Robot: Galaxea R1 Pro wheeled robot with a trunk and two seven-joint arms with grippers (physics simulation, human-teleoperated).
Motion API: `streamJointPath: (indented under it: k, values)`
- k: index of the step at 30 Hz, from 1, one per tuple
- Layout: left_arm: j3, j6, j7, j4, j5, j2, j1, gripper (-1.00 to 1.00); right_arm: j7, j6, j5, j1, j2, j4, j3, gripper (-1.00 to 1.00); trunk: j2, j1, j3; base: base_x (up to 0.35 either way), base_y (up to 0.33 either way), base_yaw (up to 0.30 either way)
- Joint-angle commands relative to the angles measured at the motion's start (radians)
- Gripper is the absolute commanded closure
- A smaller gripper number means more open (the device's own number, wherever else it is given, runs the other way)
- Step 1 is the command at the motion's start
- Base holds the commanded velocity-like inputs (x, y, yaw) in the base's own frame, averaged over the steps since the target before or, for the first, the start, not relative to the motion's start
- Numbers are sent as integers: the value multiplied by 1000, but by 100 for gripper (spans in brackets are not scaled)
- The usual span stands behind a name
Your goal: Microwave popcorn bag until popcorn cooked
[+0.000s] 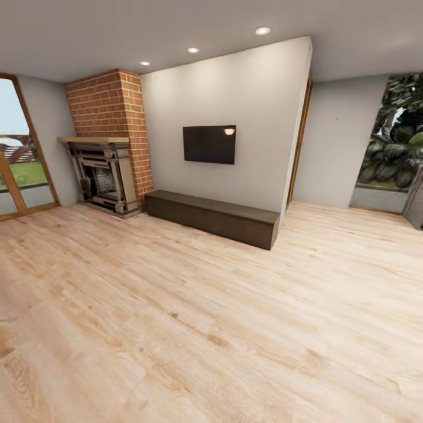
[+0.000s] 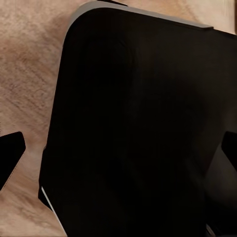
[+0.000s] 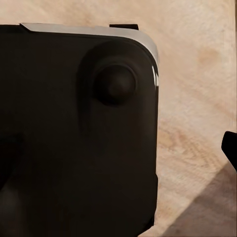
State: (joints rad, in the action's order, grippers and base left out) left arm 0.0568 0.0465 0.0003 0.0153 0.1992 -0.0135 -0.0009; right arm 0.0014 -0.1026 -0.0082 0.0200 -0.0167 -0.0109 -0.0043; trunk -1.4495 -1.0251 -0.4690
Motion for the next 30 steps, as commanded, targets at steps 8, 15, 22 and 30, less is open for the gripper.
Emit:
streamJointPath:
  k: [8, 15, 22, 30]
  values:
    - [9, 3, 3, 0, 9, 0, 0, -100, 0, -9, -1, 1, 0, -1, -1, -100, -1, 0, -1, 0, 0, -294]
    - [12, 3, 5, 0, 12, 2, 0, -100, 0, -9, -1, 1, 0, -1, 0, -100, -1, 0, -1, 0, 0, -294]
    - [12, 3, 4, 0, 11, 4, 0, -100, 0, -9, -1, 1, 0, -1, -2, -100, -1, 0, -1, 0, 0, -294]
    - [8, 3, 4, 0, 10, 1, 0, -100, 0, -9, -1, 1, 0, -1, 0, -100, -1, 0, -1, 0, 0, -294]
